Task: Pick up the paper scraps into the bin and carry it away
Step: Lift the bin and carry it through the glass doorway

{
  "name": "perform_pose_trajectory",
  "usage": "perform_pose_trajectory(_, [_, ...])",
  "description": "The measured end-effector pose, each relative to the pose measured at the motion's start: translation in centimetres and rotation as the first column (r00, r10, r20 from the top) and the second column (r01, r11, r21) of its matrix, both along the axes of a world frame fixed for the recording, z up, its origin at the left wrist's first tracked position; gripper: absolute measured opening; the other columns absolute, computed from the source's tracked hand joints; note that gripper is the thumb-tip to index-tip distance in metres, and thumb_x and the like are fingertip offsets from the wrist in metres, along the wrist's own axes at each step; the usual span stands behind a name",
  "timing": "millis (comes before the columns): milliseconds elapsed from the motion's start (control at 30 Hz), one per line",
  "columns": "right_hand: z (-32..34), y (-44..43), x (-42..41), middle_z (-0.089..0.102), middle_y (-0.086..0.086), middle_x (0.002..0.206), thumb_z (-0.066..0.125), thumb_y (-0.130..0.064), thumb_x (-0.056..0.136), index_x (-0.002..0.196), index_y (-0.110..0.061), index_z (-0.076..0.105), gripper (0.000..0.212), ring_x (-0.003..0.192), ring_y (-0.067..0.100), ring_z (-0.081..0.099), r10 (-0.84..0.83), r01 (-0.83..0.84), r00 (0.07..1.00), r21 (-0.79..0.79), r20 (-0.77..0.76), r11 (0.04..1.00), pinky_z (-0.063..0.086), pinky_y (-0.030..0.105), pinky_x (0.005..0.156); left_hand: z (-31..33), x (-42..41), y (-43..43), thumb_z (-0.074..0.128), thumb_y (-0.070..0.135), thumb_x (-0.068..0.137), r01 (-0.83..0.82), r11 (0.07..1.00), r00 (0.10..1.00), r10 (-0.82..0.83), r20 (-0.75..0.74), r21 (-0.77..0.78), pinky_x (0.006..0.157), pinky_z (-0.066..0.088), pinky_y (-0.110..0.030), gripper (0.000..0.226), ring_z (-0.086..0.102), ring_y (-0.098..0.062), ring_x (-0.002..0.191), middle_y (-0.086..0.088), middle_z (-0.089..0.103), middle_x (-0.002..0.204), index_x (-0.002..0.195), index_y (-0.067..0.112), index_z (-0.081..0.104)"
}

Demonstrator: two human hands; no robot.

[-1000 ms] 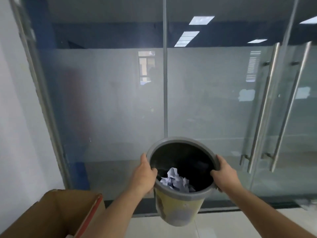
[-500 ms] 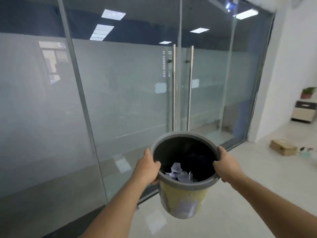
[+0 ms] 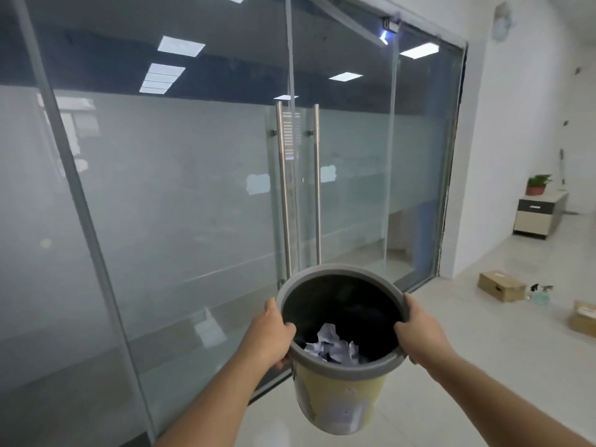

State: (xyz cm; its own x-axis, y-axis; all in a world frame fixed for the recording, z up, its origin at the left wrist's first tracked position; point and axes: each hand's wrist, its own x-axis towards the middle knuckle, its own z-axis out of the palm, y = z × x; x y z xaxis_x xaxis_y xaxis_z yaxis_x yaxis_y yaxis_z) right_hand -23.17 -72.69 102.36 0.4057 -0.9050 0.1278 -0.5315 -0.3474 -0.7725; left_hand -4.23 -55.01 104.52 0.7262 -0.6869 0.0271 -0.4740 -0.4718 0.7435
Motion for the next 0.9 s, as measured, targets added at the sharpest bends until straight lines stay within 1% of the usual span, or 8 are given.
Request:
perform_pose_trajectory(67, [0.1, -1.8, -0.3, 0.066, 0.009, 0.078, 0.04, -0.005, 0.07, 0.127, -0.029, 0.045, 0.062, 0.053, 0.028, 0.063, -0.008, 0.008, 1.0, 0.02, -0.001, 1.0, 0.045, 0.027, 0.037, 0.5, -0.3, -1.8, 0.052, 0.023, 0.097, -0.002, 1.0, 1.0, 0.002, 0.016, 0.012, 0.048, 0.058, -0.025, 0.035, 0.074, -0.024, 0.068, -0.012, 0.068, 0.093, 0.129, 0.026, 0.039])
perform_pose_trajectory(133, [0.2, -3.7, -0.5, 0.066, 0.01, 0.077, 0.04, -0.005, 0.07, 0.128, -0.029, 0.044, 0.062, 0.05, 0.029, 0.063, -0.019, 0.019, 1.0, 0.029, 0.001, 0.999, 0.044, 0.025, 0.034, 0.8, -0.6, -3.7, 0.051, 0.023, 0.097, 0.0, 1.0, 1.0, 0.0, 0.018, 0.013, 0.046, 0.055, -0.023, 0.036, 0.074, -0.024, 0.068, -0.012, 0.069, 0.091, 0.13, 0.026, 0.038])
perform_pose_trajectory(200, [0.3, -5.0, -0.4, 0.065, 0.007, 0.08, 0.041, -0.005, 0.071, 0.127, -0.027, 0.046, 0.06, 0.057, 0.028, 0.063, -0.019, 0.019, 1.0, 0.002, -0.001, 1.0, 0.047, 0.028, 0.041, 0.9, -0.6, -5.0, 0.052, 0.023, 0.097, 0.003, 1.0, 1.0, -0.003, 0.026, 0.008, 0.045, 0.055, -0.022, 0.039, 0.074, -0.023, 0.068, -0.01, 0.069, 0.089, 0.132, 0.028, 0.037])
perform_pose_trajectory(300, [0.0, -7.6, 0.0, 0.067, 0.008, 0.089, 0.042, -0.005, 0.071, 0.126, -0.027, 0.047, 0.059, 0.074, 0.035, 0.065, -0.029, 0.029, 1.0, -0.012, -0.004, 1.0, 0.057, 0.041, 0.062, 0.7, 0.1, -8.0, 0.053, 0.025, 0.097, 0.023, 0.999, 0.999, -0.024, 0.047, 0.024, 0.048, 0.059, -0.023, 0.045, 0.076, -0.023, 0.069, -0.008, 0.069, 0.087, 0.137, 0.029, 0.034])
perform_pose_trajectory(367, [-0.3, -9.3, 0.6, 0.067, 0.01, 0.093, 0.042, -0.004, 0.072, 0.129, -0.027, 0.046, 0.061, 0.08, 0.037, 0.066, -0.039, 0.038, 0.999, -0.001, -0.013, 0.999, 0.057, 0.043, 0.067, 0.3, 0.9, -10.1, 0.054, 0.025, 0.098, 0.027, 0.999, 0.999, -0.029, 0.046, 0.03, 0.048, 0.058, -0.022, 0.047, 0.075, -0.02, 0.065, -0.008, 0.069, 0.087, 0.14, 0.028, 0.033])
perform_pose_trajectory(633, [-1.3, -16.3, 5.6, 0.065, 0.003, 0.084, 0.041, -0.003, 0.071, 0.125, -0.029, 0.048, 0.06, 0.073, 0.031, 0.064, -0.072, 0.072, 0.997, 0.006, -0.021, 0.997, 0.052, 0.036, 0.06, -1.8, 6.5, -17.9, 0.054, 0.023, 0.098, 0.044, 0.999, 0.999, -0.044, 0.016, 0.018, 0.053, 0.064, -0.031, 0.044, 0.075, -0.022, 0.067, -0.009, 0.068, 0.092, 0.138, 0.026, 0.036])
perform_pose_trajectory(767, [-0.9, -20.0, 8.2, 0.066, 0.007, 0.089, 0.042, -0.002, 0.071, 0.125, -0.029, 0.048, 0.061, 0.079, 0.036, 0.066, -0.102, 0.103, 0.994, 0.011, -0.029, 0.995, 0.056, 0.041, 0.066, -1.8, 9.9, -22.5, 0.054, 0.023, 0.098, 0.07, 0.998, 0.997, -0.07, -0.015, 0.001, 0.049, 0.058, -0.022, 0.049, 0.074, -0.02, 0.063, -0.009, 0.068, 0.089, 0.141, 0.028, 0.033])
perform_pose_trajectory(900, [-1.1, -23.9, 10.3, 0.066, 0.007, 0.087, 0.042, -0.001, 0.07, 0.123, -0.029, 0.049, 0.06, 0.073, 0.032, 0.064, -0.137, 0.137, 0.991, 0.022, -0.001, 0.99, 0.053, 0.037, 0.06, -1.9, 12.3, -26.9, 0.053, 0.022, 0.098, 0.102, 0.995, 0.995, -0.102, -0.004, 0.006, 0.047, 0.056, -0.022, 0.047, 0.072, -0.02, 0.06, -0.01, 0.068, 0.089, 0.141, 0.026, 0.034])
